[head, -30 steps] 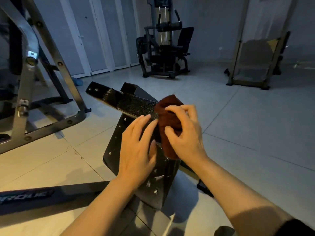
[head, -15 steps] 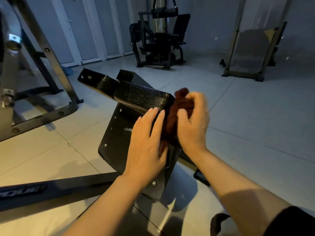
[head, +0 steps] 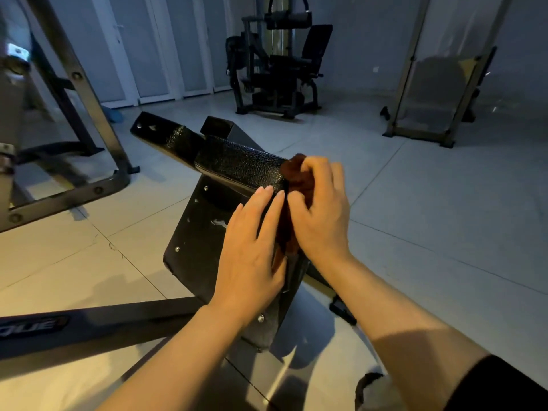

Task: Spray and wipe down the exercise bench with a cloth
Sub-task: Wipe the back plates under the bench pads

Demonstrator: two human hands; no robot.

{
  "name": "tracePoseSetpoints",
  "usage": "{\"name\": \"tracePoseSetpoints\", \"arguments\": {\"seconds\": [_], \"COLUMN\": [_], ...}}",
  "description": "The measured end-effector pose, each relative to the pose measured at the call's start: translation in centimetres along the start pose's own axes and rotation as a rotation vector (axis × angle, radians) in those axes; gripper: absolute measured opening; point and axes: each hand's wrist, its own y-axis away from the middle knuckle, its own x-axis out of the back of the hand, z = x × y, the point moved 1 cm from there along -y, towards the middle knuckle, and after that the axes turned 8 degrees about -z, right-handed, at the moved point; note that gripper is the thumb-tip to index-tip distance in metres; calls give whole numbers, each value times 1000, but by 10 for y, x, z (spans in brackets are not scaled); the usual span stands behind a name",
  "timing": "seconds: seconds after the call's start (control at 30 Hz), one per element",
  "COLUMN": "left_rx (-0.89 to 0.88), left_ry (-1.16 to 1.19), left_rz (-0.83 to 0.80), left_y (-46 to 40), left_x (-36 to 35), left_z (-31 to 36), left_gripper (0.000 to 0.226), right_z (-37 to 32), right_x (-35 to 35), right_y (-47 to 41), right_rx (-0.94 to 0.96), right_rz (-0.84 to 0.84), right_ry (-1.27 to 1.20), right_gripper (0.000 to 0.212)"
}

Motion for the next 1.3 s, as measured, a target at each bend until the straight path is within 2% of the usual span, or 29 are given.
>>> {"name": "tracePoseSetpoints", "arguments": {"seconds": [0.07,0.17,0.2,0.27,0.33,0.4,0.43,0.5,0.57,0.63,0.67,0.73,0.77,0.83,0.9,0.97,1.07,1.2,1.27,1.3], "left_rx": [3,11,12,6,7,15,15,12,16,20,23,31,32,30,27,31,40,62,62,58], "left_ry": [6,-7,-13,-8,14,18,12,3,2,7,11,22,29,40,34,25,10,-2,3,5], "left_rz": [-1,-21,-23,-24,-15,-6,-6,-13,-21,-28,-31,-31,-28,-20,-14,-20,-34,-52,-63,-65], "left_y": [1,3,3,3,2,2,3,4,4,5,5,5,5,5,4,5,5,6,7,8], "left_x": [-1,0,0,-1,-2,-5,-6,-6,-5,-4,-3,-3,-4,-5,-7,-8,-6,-5,-5,-4], "left_z": [0,0,0,-1,0,0,0,0,0,3,3,3,3,3,2,1,3,7,8,8], "left_gripper": [78,86,87,86,83,84,85,87,88,87,85,83,82,81,81,85,85,90,93,92], "right_z": [22,60,63,48,16,-1,2,21,42,49,43,17,4,-13,-9,1,12,43,44,37], "right_x": [-4,4,8,13,13,6,1,-4,-1,8,14,22,24,23,19,16,15,17,22,25], "right_y": [6,11,11,5,1,4,8,15,19,17,13,5,2,4,5,4,3,15,12,8], "right_rx": [-110,-488,-548,-478,-219,0,37,-27,-262,-516,-547,-364,-241,-82,-40,-61,-167,-549,-636,-583], "right_rz": [-68,-238,-223,-61,65,25,-10,-87,-198,-153,-62,81,88,9,-46,-70,-97,-115,-37,20], "right_ry": [9,72,77,-15,-127,-47,20,81,95,59,37,-70,-158,-276,-253,-228,-347,-395,-375,-359], "right_gripper": [23,16,13,16,22,26,27,29,28,24,23,27,29,32,35,35,33,36,32,30]}}
